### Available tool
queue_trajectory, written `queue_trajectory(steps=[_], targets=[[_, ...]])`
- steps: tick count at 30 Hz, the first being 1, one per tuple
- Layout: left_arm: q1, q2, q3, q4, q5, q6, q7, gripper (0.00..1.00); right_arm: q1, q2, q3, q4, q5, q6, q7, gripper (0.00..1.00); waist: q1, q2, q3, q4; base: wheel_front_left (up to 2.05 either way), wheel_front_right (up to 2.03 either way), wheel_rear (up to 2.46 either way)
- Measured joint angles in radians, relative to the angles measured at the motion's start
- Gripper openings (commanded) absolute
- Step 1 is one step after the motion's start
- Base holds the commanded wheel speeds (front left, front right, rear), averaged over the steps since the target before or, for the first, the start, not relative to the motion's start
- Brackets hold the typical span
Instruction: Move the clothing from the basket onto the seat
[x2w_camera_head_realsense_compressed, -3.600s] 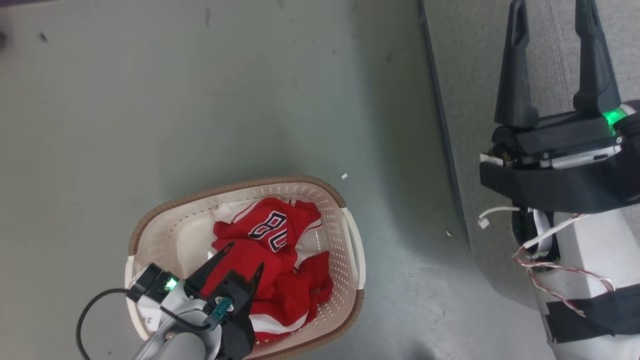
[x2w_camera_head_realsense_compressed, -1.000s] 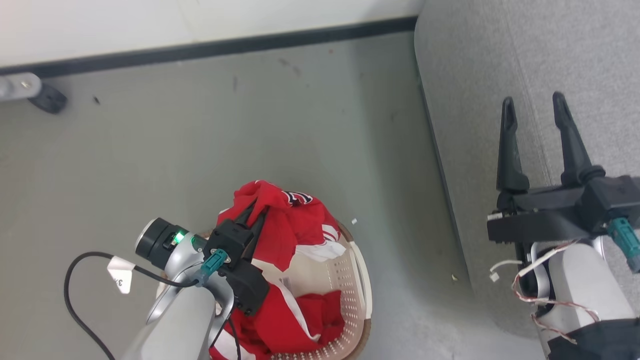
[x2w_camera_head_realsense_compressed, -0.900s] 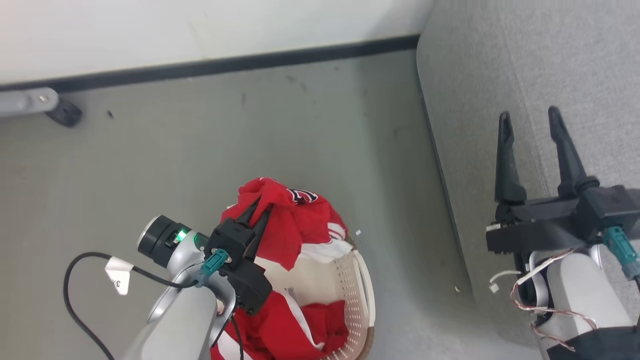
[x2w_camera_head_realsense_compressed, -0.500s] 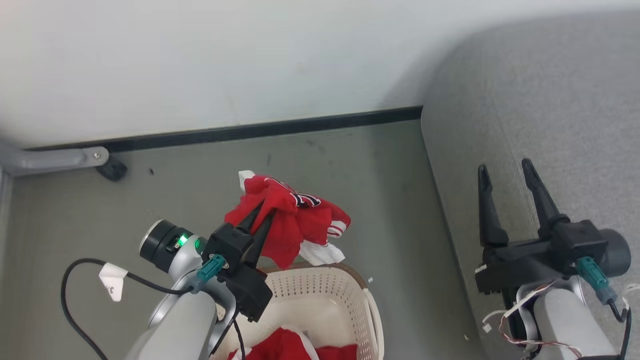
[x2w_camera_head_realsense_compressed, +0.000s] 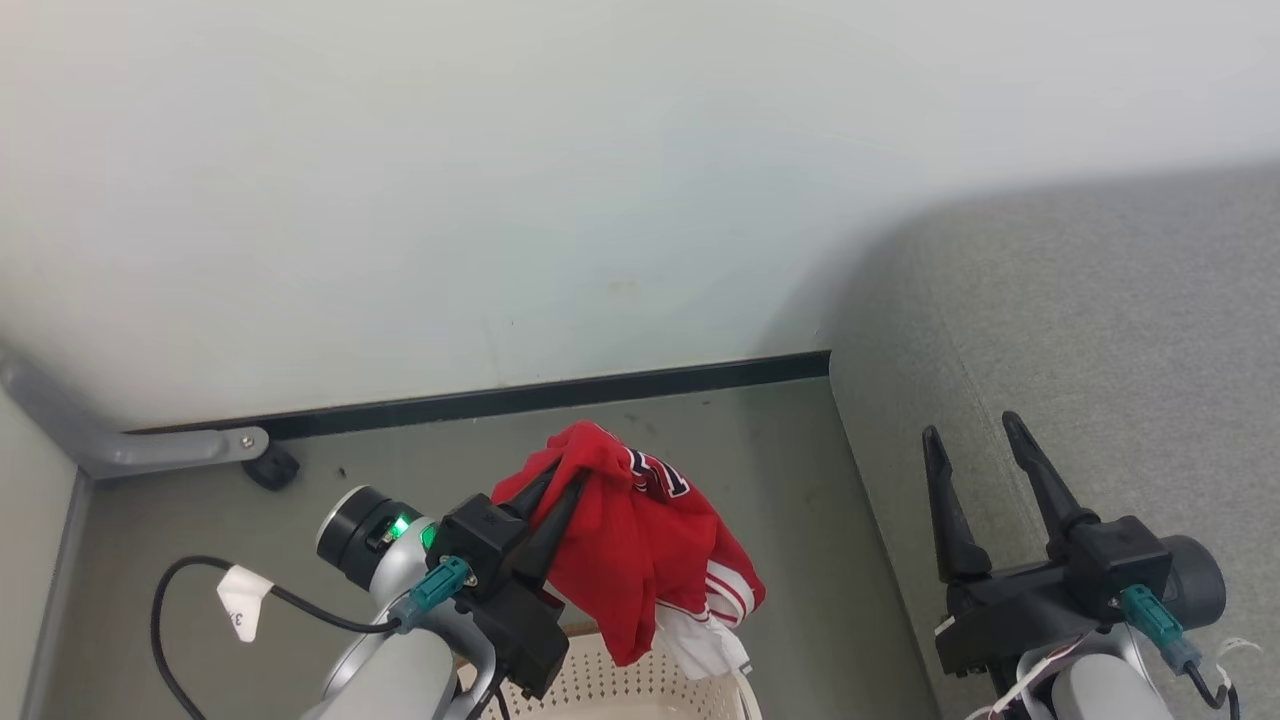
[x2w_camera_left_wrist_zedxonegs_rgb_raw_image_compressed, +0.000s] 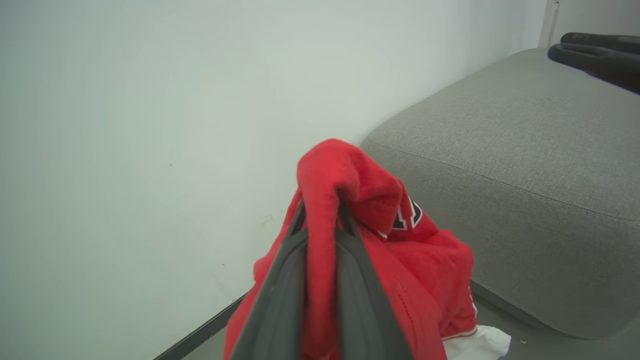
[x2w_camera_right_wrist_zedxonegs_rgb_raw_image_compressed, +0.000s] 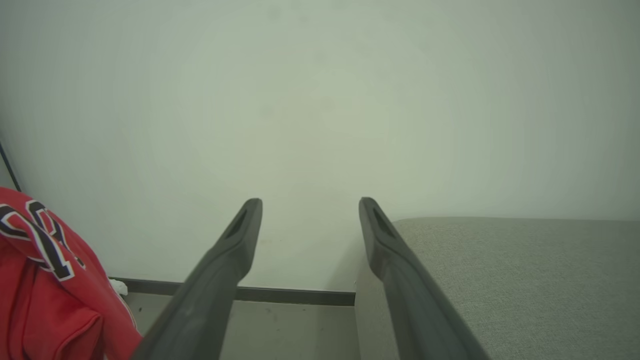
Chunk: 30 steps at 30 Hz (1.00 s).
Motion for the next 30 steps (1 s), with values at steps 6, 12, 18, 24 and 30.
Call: queue_trajectory(steps=[6, 12, 18, 24, 30], targets=[[0.015, 0.018, -0.015, -0.053, -0.033, 0.000, 0.021, 0.00, 0.033, 0.001, 0.013, -0.015, 0.000, 0.016, 0.000, 1.00, 0.0000, 0.0000, -0.054, -0.003, 0.00, 0.00, 0.00], [0.015, 0.027, -0.027, -0.087, -0.071, 0.000, 0.051, 0.00, 0.034, -0.002, 0.037, -0.017, 0.000, 0.047, 0.000, 1.00, 0.0001, 0.0001, -0.065, -0.007, 0.00, 0.00, 0.00], [0.014, 0.034, -0.029, -0.116, -0.087, 0.000, 0.074, 0.00, 0.030, -0.014, 0.083, 0.003, -0.002, 0.087, 0.000, 1.00, 0.0002, 0.0001, -0.061, -0.008, 0.00, 0.00, 0.00], [0.009, 0.036, -0.032, -0.144, -0.096, 0.000, 0.105, 0.00, 0.007, -0.030, 0.165, 0.058, -0.019, 0.121, 0.000, 1.00, 0.0003, 0.0002, -0.055, -0.006, 0.00, 0.00, 0.00], [-0.011, 0.033, -0.043, -0.177, -0.101, 0.000, 0.134, 0.00, -0.070, -0.034, 0.259, 0.125, -0.030, 0.130, 0.000, 1.00, 0.0003, 0.0002, -0.048, 0.004, 0.00, 0.00, 0.00]])
